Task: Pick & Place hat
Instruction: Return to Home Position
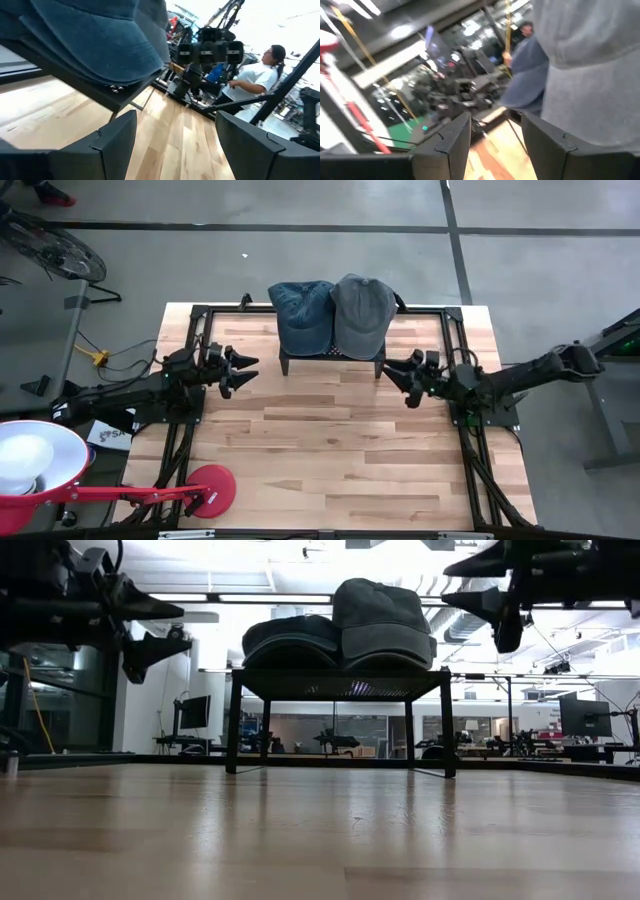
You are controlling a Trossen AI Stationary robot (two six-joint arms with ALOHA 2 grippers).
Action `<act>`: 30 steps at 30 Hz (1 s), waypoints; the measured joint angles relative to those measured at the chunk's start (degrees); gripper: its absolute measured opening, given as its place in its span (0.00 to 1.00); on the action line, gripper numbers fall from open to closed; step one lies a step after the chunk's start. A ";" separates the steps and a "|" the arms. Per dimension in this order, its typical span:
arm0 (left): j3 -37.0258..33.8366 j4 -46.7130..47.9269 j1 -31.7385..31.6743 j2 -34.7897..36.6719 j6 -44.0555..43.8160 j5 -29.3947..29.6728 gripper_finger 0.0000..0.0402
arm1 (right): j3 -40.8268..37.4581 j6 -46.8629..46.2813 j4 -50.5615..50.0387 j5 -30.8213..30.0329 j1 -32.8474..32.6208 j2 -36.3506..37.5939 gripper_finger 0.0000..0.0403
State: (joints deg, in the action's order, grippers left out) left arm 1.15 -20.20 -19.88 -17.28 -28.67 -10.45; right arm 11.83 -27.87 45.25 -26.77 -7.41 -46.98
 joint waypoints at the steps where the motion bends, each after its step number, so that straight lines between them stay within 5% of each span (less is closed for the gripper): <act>1: -0.02 0.10 0.00 -0.02 -0.04 0.38 0.66 | -1.15 0.94 2.72 0.68 -0.13 -0.22 0.42; 12: -0.17 0.68 0.02 -0.07 -0.49 2.02 0.66 | -11.26 2.18 3.21 5.62 1.89 11.81 0.42; 30: -0.28 4.63 0.02 -0.11 -0.13 2.02 0.66 | -9.86 6.73 -45.51 14.37 12.78 43.48 0.42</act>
State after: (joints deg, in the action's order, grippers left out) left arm 0.86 -15.57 -19.86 -17.39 -28.80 -8.43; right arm 1.97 -21.13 -0.26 -12.41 5.37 -3.50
